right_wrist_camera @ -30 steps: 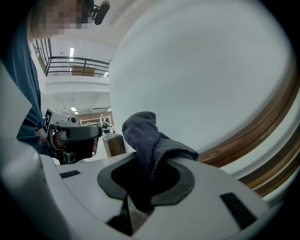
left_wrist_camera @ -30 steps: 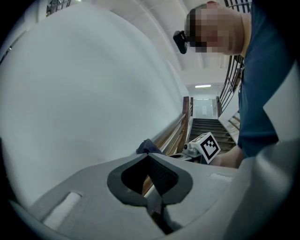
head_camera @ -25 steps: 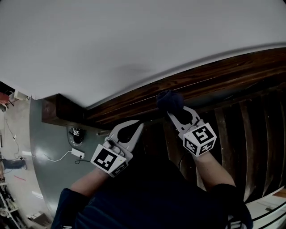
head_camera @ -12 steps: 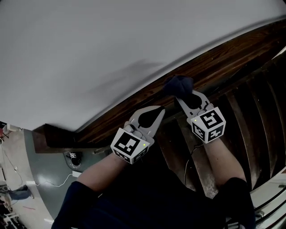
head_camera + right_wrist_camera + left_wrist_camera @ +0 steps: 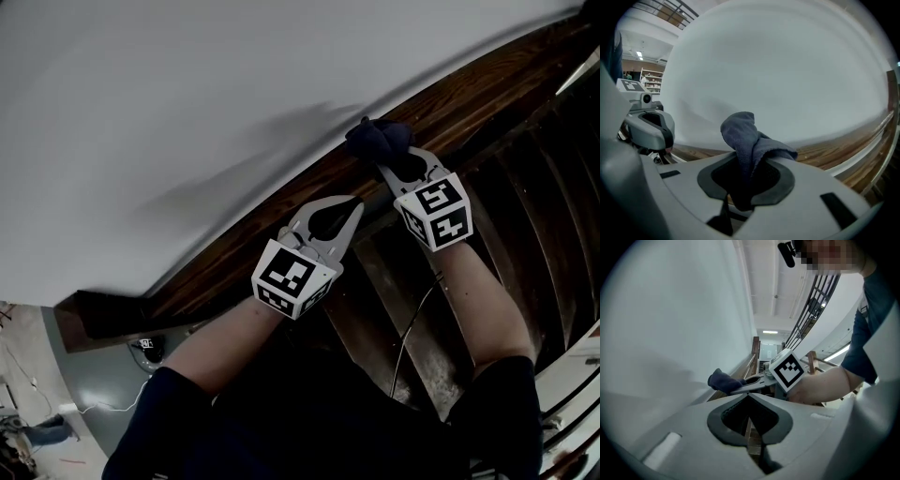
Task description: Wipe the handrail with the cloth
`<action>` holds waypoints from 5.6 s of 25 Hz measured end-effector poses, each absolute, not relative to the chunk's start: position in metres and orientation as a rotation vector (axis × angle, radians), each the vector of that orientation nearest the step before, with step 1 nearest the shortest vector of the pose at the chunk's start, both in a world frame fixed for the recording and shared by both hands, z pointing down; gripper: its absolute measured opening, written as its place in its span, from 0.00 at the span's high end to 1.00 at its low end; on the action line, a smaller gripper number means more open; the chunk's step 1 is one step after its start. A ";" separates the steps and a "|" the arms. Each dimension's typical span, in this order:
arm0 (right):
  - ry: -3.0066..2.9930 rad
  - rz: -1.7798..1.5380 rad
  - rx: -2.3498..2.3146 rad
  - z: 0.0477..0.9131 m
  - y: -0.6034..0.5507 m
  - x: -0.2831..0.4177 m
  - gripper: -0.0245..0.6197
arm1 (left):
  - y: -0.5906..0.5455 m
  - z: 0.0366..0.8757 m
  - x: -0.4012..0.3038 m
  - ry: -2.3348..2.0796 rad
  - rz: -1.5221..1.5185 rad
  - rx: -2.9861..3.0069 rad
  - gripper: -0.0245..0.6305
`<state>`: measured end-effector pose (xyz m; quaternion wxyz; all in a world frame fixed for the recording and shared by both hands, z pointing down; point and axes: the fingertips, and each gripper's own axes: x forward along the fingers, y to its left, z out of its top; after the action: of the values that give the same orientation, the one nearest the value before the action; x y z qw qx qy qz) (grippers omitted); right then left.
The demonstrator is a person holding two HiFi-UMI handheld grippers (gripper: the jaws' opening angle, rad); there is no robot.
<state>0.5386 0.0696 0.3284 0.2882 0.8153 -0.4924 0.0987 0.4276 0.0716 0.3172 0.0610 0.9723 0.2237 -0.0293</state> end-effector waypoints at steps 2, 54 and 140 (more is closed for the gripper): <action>-1.295 0.287 2.149 0.338 0.065 0.546 0.83 | 0.072 0.323 0.427 0.673 -0.076 2.936 0.96; -1.352 0.331 1.510 0.552 -0.148 0.327 0.82 | -0.092 0.507 0.197 -0.083 0.129 2.811 0.96; -2.481 0.425 1.591 0.408 -0.080 0.041 0.83 | -0.079 0.384 0.005 -0.346 0.106 2.990 0.96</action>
<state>0.0414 -0.0797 0.4076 0.0820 0.5325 -0.8303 0.1423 0.0052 -0.0790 0.3838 0.0646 0.9907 -0.1147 0.0351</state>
